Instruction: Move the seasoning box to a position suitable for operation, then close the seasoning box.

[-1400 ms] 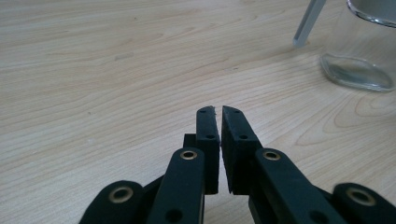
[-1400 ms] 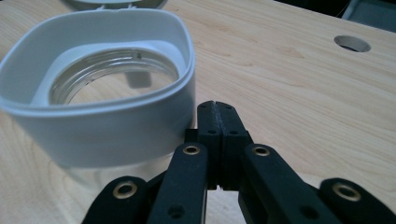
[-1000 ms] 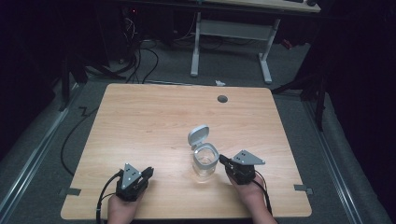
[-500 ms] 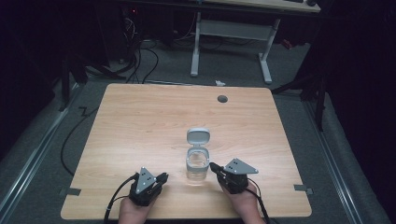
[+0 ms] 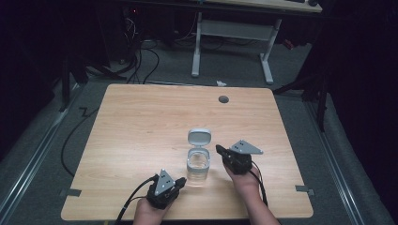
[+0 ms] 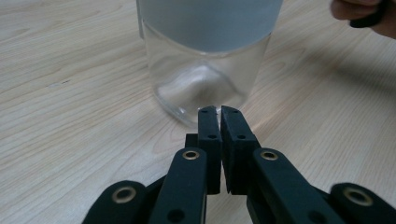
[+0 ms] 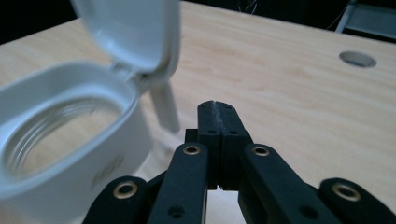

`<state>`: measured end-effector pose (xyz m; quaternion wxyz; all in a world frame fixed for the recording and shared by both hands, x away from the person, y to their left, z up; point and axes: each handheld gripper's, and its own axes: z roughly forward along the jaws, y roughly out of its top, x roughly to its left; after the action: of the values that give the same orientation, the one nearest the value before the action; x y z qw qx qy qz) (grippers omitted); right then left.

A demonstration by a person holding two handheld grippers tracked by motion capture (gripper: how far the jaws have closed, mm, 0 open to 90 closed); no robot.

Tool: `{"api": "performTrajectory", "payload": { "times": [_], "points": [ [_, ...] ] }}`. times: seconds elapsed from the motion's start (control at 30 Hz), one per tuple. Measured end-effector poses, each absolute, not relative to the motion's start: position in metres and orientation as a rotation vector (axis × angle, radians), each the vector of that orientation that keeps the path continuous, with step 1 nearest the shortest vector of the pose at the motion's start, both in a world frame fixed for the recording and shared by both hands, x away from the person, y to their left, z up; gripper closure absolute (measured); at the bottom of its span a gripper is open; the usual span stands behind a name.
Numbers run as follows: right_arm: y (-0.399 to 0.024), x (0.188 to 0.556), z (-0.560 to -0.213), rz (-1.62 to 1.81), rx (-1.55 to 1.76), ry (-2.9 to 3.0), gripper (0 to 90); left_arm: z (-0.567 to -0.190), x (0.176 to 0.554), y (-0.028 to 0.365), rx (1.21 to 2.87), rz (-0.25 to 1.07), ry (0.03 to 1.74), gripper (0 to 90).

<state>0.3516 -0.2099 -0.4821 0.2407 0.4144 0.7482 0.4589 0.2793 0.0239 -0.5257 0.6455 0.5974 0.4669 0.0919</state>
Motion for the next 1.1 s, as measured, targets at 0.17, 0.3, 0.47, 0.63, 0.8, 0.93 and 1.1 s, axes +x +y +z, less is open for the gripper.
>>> {"api": "performTrajectory", "payload": {
  "times": [0.17,0.3,0.47,0.63,0.8,0.93,1.1],
  "points": [
    [-0.203,0.374,-0.470,1.263,1.132,2.035,89.9,-0.528,0.282,0.019,1.360,0.192,1.073,87.2],
    [-0.198,0.387,-0.461,1.290,1.127,2.022,89.9,-0.529,0.283,0.015,1.371,0.186,1.070,87.6],
    [-0.191,0.393,-0.448,1.339,1.094,2.008,89.9,-0.529,0.285,0.009,1.394,0.187,1.065,87.8],
    [-0.187,0.395,-0.439,1.364,1.059,2.011,89.9,-0.528,0.288,0.005,1.393,0.185,1.063,87.8],
    [-0.187,0.388,-0.433,1.381,1.018,2.020,89.9,-0.528,0.290,0.001,1.398,0.188,1.062,88.1],
    [-0.188,0.370,-0.433,1.391,0.982,2.034,89.9,-0.527,0.288,-0.001,1.399,0.191,1.057,88.1],
    [-0.197,0.353,-0.438,1.399,0.980,2.017,89.6,-0.526,0.288,0.002,1.409,0.182,1.055,88.0]
  ]
}}
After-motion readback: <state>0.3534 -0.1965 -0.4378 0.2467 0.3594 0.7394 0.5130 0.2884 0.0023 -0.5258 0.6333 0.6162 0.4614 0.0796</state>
